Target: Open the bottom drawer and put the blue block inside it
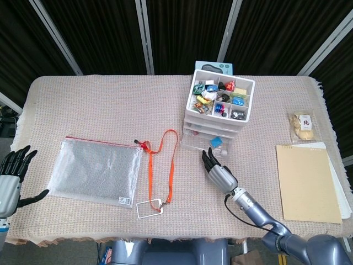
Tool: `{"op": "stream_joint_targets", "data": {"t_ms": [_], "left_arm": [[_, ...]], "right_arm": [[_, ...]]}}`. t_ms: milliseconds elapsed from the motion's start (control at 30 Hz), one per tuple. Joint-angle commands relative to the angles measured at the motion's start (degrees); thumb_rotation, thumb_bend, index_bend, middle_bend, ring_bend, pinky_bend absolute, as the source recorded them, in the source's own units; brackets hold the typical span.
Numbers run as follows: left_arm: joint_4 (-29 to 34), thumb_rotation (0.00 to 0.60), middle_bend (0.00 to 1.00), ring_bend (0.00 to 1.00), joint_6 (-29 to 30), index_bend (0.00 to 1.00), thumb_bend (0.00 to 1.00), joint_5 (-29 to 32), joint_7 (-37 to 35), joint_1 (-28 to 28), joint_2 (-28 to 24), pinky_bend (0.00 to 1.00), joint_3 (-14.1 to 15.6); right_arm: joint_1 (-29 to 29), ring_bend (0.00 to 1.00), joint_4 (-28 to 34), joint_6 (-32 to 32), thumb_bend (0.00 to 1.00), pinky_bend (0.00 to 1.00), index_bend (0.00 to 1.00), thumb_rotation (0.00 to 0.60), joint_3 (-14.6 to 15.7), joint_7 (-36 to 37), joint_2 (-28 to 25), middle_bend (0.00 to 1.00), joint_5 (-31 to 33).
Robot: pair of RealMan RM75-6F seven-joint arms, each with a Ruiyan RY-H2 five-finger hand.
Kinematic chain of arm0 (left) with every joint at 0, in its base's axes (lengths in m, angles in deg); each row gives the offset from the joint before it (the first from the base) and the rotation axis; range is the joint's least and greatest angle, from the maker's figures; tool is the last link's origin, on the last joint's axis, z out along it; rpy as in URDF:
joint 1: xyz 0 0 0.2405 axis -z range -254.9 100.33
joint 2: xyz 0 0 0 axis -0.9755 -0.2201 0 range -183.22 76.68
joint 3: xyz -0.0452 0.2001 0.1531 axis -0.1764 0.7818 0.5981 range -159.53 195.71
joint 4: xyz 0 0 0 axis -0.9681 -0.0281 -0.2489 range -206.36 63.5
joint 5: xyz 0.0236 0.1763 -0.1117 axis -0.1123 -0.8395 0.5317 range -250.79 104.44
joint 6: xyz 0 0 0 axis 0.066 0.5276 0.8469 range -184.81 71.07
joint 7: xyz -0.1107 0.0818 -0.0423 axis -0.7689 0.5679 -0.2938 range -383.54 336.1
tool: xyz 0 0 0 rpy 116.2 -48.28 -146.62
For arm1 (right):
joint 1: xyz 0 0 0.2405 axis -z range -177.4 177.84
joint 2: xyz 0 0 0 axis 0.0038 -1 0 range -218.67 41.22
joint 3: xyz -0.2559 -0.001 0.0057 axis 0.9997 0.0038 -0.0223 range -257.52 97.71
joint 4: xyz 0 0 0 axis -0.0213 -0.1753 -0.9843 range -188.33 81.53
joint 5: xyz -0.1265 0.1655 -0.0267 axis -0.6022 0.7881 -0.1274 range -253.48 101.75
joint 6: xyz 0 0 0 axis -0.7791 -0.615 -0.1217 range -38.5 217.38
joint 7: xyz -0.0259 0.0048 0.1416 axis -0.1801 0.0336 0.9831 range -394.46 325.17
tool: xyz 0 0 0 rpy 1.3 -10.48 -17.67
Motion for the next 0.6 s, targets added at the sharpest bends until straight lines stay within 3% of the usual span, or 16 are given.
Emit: {"op": "stream_joint_targets", "data": {"t_ms": [33, 600], "left_arm": [[0.1, 0.6, 0.0, 0.0, -0.1, 0.08, 0.12, 0.1, -0.1, 0.0, -0.1, 0.0, 0.0], [0.7, 0.6, 0.0, 0.0, -1.2, 0.08, 0.12, 0.9, 0.2, 0.3, -0.3, 0.0, 0.0]], "right_arm": [[-0.6, 0.0, -1.6, 0.6, 0.33, 0.11, 0.23, 0.6, -0.9, 0.5, 0.8, 0.1, 0.9], [-1.7, 0.0, -9.1, 1.0, 0.33, 0.11, 0.23, 0.6, -3.3, 3.8, 1.6, 0.1, 5.3]]}}
